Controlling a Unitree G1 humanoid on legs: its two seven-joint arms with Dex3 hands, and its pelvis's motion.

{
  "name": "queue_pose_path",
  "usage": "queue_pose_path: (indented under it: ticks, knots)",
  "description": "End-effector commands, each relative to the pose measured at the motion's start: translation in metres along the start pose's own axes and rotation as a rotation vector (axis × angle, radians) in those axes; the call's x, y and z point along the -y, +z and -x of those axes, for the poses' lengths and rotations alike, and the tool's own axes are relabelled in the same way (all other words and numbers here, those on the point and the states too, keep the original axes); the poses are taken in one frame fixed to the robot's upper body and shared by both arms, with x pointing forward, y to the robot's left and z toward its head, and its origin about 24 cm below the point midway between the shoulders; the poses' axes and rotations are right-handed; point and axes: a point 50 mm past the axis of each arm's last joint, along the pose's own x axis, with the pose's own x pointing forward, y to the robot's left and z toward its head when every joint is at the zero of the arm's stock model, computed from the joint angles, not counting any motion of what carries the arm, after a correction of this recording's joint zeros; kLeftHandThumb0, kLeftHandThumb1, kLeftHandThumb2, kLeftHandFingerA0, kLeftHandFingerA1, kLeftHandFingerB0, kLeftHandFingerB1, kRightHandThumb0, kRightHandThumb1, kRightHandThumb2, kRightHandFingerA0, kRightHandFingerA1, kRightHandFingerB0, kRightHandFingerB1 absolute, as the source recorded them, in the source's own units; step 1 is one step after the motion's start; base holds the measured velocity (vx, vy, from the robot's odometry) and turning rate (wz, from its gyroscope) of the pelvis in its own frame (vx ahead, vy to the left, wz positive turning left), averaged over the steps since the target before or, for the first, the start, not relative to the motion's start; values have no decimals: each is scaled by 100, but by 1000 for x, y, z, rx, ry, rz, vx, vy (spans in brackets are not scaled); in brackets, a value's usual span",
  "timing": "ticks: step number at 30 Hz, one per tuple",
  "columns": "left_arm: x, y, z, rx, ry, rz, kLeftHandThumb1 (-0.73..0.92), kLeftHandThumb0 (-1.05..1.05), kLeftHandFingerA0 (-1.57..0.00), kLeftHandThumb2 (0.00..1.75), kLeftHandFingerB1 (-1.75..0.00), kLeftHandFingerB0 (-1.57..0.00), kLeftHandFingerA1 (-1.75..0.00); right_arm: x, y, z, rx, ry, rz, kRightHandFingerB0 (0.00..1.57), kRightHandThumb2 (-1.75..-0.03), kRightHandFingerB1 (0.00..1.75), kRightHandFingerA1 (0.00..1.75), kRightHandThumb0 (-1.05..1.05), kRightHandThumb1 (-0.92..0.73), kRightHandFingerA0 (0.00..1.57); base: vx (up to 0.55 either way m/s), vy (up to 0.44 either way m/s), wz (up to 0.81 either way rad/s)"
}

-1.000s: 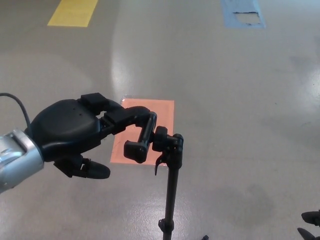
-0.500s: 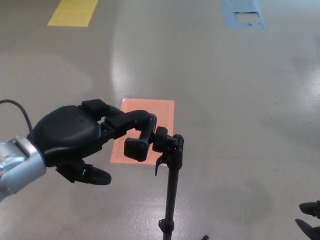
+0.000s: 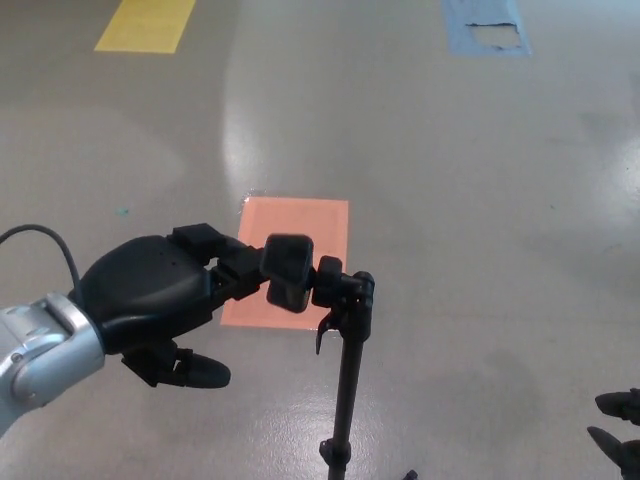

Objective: The robot uses its left hand to grab the top of a phone stand kept on the floor and tilt it upwards to adjust its angle

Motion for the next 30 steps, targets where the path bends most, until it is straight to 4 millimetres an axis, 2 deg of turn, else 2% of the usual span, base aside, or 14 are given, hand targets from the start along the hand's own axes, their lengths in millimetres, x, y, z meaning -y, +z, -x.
queue_pose_path:
  ticks: [1, 2, 3, 4, 5, 6, 8, 12, 13, 16, 17, 18, 30]
  knots:
    - [14, -2, 4, -18, -40, 5, 58, -83, -13, 94, -18, -2, -42, 2, 1, -1, -18, 9, 12, 23, -63, 30, 38, -72, -75, 23, 0, 0, 0]
    - [15, -2, 4, -17, -43, 8, 58, -83, -13, 94, -18, -2, -42, 2, 1, -1, -19, 9, 15, 23, -63, 30, 38, -72, -75, 23, 0, 0, 0]
    - [15, -2, 4, -15, -45, 9, 74, -84, -20, 64, -20, 0, -29, 2, 1, -1, -18, 9, 15, 23, -62, 31, 38, -71, -75, 23, 0, 0, 0]
    - [16, -2, 4, -14, -45, 9, 74, -84, -20, 64, -20, 0, -29, 2, 1, -1, -18, 9, 14, 23, -62, 31, 38, -71, -75, 23, 0, 0, 0]
    - [17, -1, 3, -11, -53, 12, 60, -84, -13, 95, -20, -2, -42, 2, 3, -1, -16, 9, 6, 23, -63, 30, 38, -72, -74, 23, 0, 0, 0]
    - [17, -1, 3, -10, -55, 12, 60, -84, -13, 95, -20, -2, -42, 2, 3, -2, -15, 9, 4, 23, -63, 30, 38, -72, -74, 23, 0, 0, 0]
    - [14, -3, 4, -14, -57, 7, 59, -84, -13, 95, -20, -3, -42, 1, 8, -4, -7, 10, 3, 22, -62, 31, 37, -72, -74, 22, 0, 0, 0]
    - [19, -1, 5, 2, -53, 9, 58, -83, -14, 93, -19, -2, -42, -2, 6, -3, -11, 15, 7, 22, -63, 30, 37, -69, -76, 23, 0, 0, 0]
    - [20, 0, 4, 2, -59, 12, 74, -83, -21, 63, -20, 0, -28, -2, 4, -3, -14, 14, -1, 23, -62, 31, 38, -69, -74, 24, 0, 0, 0]
    - [22, 2, 4, 0, -77, 19, 73, -82, -20, 63, -21, -1, -28, -4, 0, -1, -23, 16, -11, 24, -62, 29, 37, -72, -71, 23, 0, 0, 0]
    - [23, 1, 4, -4, -79, 8, 59, -83, -12, 96, -19, 0, -42, -4, 0, -2, -24, 21, -8, 22, -63, 29, 38, -72, -72, 22, 0, 0, 0]
    - [22, 0, 3, -6, -77, 8, 59, -84, -14, 94, -20, -4, -41, -4, 1, -2, -21, 22, -7, 22, -62, 31, 38, -72, -74, 22, 0, 0, 0]
    - [17, -2, 1, -7, -59, 23, 59, -83, -13, 95, -20, -2, -42, -2, -3, 0, -29, 23, -9, 22, -62, 31, 38, -71, -74, 23, 0, 0, 0]
